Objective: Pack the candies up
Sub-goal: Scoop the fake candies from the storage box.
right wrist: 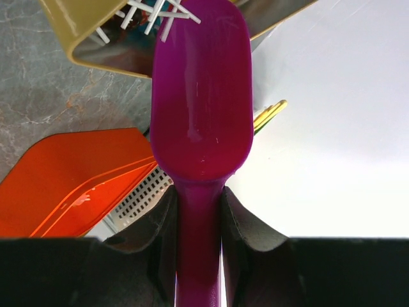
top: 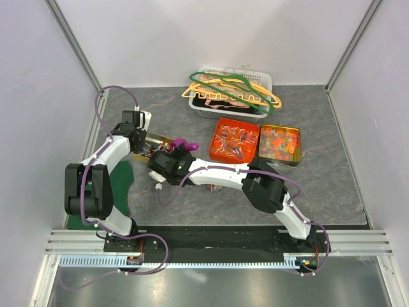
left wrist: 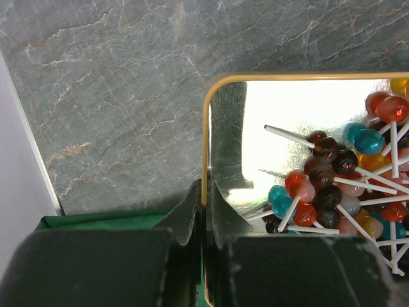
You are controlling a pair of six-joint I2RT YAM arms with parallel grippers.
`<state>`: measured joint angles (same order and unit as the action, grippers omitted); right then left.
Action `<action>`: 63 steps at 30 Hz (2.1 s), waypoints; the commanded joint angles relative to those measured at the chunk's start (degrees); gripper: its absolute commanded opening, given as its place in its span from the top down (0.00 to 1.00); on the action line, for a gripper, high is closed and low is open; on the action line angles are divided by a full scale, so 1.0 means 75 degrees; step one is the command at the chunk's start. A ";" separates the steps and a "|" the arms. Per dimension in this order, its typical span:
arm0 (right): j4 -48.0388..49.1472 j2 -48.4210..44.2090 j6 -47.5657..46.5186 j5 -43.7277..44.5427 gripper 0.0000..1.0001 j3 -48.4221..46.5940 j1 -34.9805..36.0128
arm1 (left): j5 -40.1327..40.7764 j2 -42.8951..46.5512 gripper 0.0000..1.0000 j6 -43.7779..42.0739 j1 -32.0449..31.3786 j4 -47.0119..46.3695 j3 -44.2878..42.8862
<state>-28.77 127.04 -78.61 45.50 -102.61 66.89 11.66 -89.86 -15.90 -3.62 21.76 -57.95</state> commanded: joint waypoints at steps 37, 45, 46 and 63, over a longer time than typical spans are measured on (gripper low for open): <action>-0.5011 0.1752 0.1786 -0.3593 1.00 -0.4096 -0.0587 | -0.0137 0.0685 0.98 -0.0130 0.0014 -0.0792 0.0145; -0.4976 0.1893 0.1937 -0.3921 1.00 -0.4307 -0.0552 | -0.0172 0.0697 0.98 -0.0118 0.0037 -0.0827 0.0180; -0.4964 0.1905 0.1961 -0.4026 1.00 -0.4330 -0.0552 | -0.0172 0.0708 0.98 -0.0118 0.0049 -0.0839 0.0180; -0.3969 0.2186 0.2945 -0.4566 1.00 -0.4319 -0.0423 | -0.0219 0.0650 0.98 -0.0095 0.0084 -0.0886 0.0215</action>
<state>-59.53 138.80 -58.72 19.18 -135.28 62.13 11.92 -87.90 -16.43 -2.85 20.88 -55.77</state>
